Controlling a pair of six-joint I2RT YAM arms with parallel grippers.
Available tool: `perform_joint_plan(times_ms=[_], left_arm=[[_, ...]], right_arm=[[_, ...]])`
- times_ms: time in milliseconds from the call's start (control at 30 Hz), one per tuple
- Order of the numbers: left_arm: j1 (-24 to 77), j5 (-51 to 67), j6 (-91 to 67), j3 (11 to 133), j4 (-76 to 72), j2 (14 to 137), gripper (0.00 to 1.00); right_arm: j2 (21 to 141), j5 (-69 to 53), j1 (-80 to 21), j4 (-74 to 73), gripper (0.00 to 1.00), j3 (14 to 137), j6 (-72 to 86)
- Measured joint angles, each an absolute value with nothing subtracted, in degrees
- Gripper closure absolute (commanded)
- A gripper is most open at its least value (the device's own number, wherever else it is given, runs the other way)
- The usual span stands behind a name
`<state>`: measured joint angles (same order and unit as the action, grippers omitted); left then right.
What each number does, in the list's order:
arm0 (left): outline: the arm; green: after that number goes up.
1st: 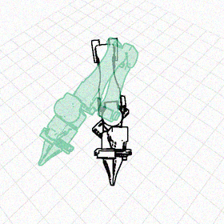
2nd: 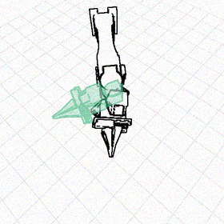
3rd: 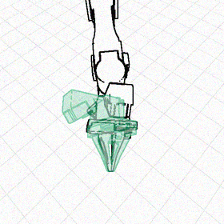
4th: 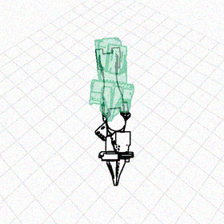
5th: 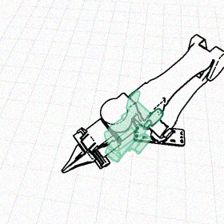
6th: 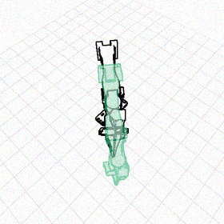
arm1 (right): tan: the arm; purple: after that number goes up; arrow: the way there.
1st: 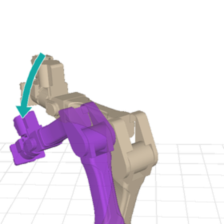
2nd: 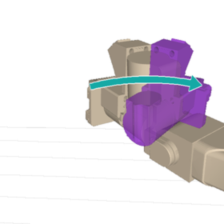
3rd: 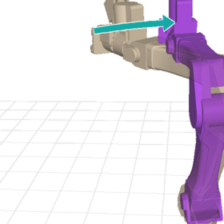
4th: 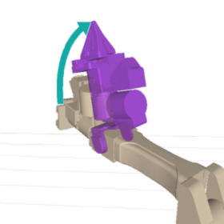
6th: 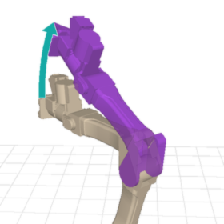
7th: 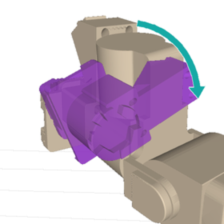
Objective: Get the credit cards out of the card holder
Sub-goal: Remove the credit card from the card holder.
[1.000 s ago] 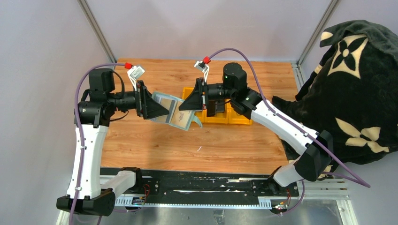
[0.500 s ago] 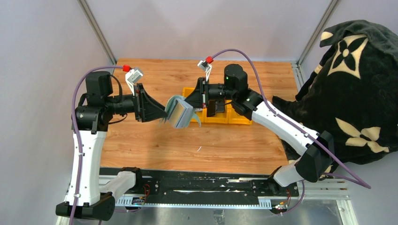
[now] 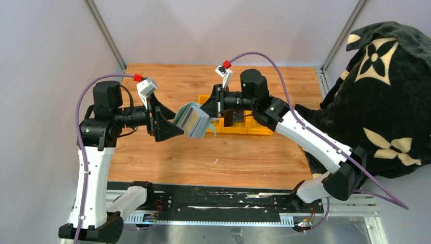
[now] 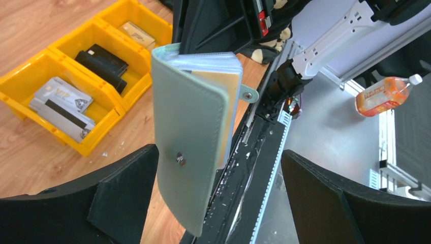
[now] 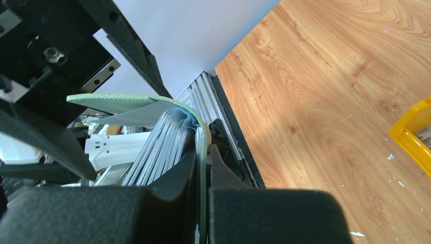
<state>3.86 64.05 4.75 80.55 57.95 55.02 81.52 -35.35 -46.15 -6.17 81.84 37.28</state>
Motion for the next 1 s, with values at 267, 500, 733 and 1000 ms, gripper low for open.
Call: perform_joint_plan(times_ms=[267,500,733,1000], left_arm=[[6.48,56.82,11.31,78.54,57.3,51.7,0.08],[8.32,49.58,11.94,75.99,54.15,50.59,0.12],[9.52,46.11,12.32,75.94,53.04,50.76,0.27],[9.63,42.81,13.74,76.36,52.84,49.54,0.43]], right_arm=[[82.19,-25.32,-52.18,-11.22,1.0,87.44,37.36],[84.47,-22.24,-53.12,-11.6,1.0,89.23,37.95],[85.58,-21.28,-53.19,-11.99,1.0,89.49,37.93],[84.01,-21.71,-53.1,-9.3,1.0,86.28,37.78]])
